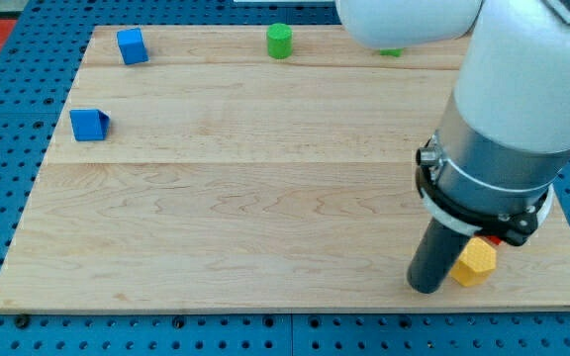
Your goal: Move your arm to the bottom right
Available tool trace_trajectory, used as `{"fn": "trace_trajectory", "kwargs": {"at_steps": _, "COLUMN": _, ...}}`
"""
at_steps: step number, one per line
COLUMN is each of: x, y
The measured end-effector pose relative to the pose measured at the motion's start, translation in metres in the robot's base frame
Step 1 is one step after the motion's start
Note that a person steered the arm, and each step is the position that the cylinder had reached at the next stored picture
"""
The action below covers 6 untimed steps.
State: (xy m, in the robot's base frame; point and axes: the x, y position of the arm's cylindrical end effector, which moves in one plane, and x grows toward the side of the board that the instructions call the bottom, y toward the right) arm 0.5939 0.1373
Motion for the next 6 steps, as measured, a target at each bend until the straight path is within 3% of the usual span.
{"fn": "trace_trajectory", "kwargs": {"at_steps": 1, "x": 0.002, "y": 0.033}}
{"fn": "trace_trajectory", "kwargs": {"at_steps": 4, "x": 0.017, "y": 0.059}}
{"fn": "trace_trajectory", "kwargs": {"at_steps": 6, "x": 0.02, "y": 0.143}}
